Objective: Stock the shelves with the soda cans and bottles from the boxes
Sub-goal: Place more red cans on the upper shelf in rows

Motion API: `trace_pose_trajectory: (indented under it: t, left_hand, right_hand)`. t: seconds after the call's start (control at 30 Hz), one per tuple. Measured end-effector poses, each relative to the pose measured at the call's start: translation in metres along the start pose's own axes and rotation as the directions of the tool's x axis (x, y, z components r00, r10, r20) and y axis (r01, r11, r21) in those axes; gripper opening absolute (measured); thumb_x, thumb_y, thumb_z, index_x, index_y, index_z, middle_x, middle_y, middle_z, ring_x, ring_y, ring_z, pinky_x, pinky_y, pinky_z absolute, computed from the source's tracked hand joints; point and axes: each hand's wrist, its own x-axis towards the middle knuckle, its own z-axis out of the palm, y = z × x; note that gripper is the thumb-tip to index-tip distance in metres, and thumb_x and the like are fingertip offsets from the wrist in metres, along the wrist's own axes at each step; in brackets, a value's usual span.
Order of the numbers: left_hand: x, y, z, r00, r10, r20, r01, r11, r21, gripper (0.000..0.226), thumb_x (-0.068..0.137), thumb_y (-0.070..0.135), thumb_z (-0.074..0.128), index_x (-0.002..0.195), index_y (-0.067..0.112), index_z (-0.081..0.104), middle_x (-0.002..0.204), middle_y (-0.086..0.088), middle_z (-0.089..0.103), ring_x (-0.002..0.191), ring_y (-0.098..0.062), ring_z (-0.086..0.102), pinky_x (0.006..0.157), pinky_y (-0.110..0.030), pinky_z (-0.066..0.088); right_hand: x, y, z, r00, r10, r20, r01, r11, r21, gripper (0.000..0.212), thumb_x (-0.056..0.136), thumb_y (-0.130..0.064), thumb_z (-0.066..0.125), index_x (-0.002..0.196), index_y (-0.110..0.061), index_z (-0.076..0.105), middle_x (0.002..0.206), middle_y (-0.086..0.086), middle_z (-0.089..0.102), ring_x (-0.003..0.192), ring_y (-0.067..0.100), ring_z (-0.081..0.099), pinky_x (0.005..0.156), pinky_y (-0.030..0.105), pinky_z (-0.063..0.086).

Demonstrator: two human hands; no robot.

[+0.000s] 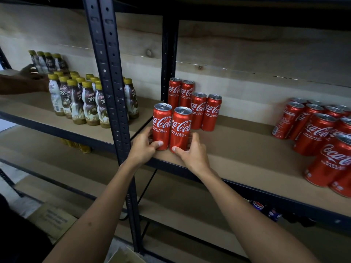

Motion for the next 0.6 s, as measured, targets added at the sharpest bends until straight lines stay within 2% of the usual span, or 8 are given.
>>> trace_pose_trajectory:
  t: [0.1, 0.23, 0.33, 0.4, 0.47, 0.53, 0.6]
  left_hand:
    - [-0.001, 0.003, 0.000, 1.000, -0.001, 0.020, 0.001, 1.000, -0.004, 0.064, 0.088, 0.016, 0.070, 0.144, 0.019, 0.039, 0.138, -0.001, 0.054, 0.127, -0.014, 0.050, 0.108, -0.038, 0.042]
    - [-0.011, 0.009, 0.003, 0.998, 0.056, 0.017, -0.055, 0.997, -0.046, 0.080, 0.086, 0.021, 0.072, 0.150, 0.020, 0.025, 0.139, 0.010, 0.046, 0.123, -0.005, 0.046, 0.095, -0.018, 0.040]
    - [-0.018, 0.006, 0.007, 0.997, 0.051, -0.064, -0.055, 0.996, -0.065, 0.086, 0.084, 0.031, 0.074, 0.151, 0.020, 0.020, 0.146, 0.002, 0.044, 0.124, -0.010, 0.049, 0.095, -0.025, 0.045]
    - [-0.023, 0.002, 0.011, 0.974, 0.101, -0.205, -0.087, 0.993, 0.075, 0.077, 0.083, 0.040, 0.074, 0.144, 0.019, 0.031, 0.135, 0.001, 0.049, 0.118, -0.009, 0.051, 0.093, -0.029, 0.049]
    - [-0.032, 0.000, 0.016, 0.927, 0.220, -0.304, -0.152, 0.961, 0.233, 0.058, 0.084, 0.038, 0.072, 0.128, 0.016, 0.042, 0.119, 0.002, 0.052, 0.107, -0.008, 0.050, 0.088, -0.029, 0.049]
    - [-0.039, 0.000, 0.023, 0.884, 0.362, -0.296, -0.263, 0.908, 0.325, 0.039, 0.087, 0.029, 0.070, 0.116, 0.013, 0.049, 0.106, 0.001, 0.054, 0.097, -0.010, 0.052, 0.082, -0.029, 0.049]
    - [-0.045, 0.006, 0.033, 0.873, 0.446, -0.196, -0.364, 0.865, 0.347, 0.025, 0.089, 0.021, 0.067, 0.108, 0.015, 0.052, 0.095, 0.002, 0.056, 0.085, -0.010, 0.055, 0.073, -0.027, 0.050]
  right_hand:
    - [0.001, 0.000, -0.001, 1.000, -0.002, 0.012, 0.002, 1.000, -0.002, 0.069, 0.077, -0.044, 0.080, 0.128, -0.023, 0.040, 0.134, 0.004, 0.059, 0.112, 0.022, 0.063, 0.095, 0.043, 0.053]
    - [0.001, 0.004, -0.005, 0.999, -0.008, 0.032, 0.008, 1.000, 0.012, 0.072, 0.075, -0.042, 0.082, 0.132, -0.021, 0.043, 0.133, 0.003, 0.060, 0.115, 0.019, 0.062, 0.097, 0.042, 0.053]
    - [0.001, 0.008, -0.014, 0.998, -0.025, 0.063, 0.024, 1.000, 0.011, 0.071, 0.075, -0.037, 0.084, 0.133, -0.015, 0.049, 0.128, 0.003, 0.063, 0.112, 0.015, 0.062, 0.097, 0.036, 0.053]
    - [0.001, 0.013, -0.022, 0.997, -0.029, 0.067, 0.031, 0.999, -0.020, 0.068, 0.076, -0.036, 0.083, 0.132, -0.013, 0.053, 0.125, 0.003, 0.064, 0.110, 0.014, 0.061, 0.097, 0.035, 0.052]
    - [0.001, 0.020, -0.032, 0.997, -0.028, 0.066, 0.031, 0.998, -0.052, 0.064, 0.077, -0.034, 0.082, 0.131, -0.012, 0.055, 0.123, 0.003, 0.064, 0.110, 0.014, 0.060, 0.096, 0.034, 0.052]
    - [0.002, 0.027, -0.043, 0.998, -0.021, 0.060, 0.026, 0.997, -0.075, 0.058, 0.079, -0.031, 0.081, 0.128, -0.011, 0.058, 0.121, 0.003, 0.065, 0.108, 0.014, 0.061, 0.096, 0.031, 0.051]
    - [0.004, 0.034, -0.057, 0.999, -0.005, 0.047, 0.011, 0.993, -0.117, 0.051, 0.081, -0.029, 0.079, 0.125, -0.011, 0.061, 0.120, 0.002, 0.066, 0.105, 0.013, 0.061, 0.095, 0.027, 0.049]
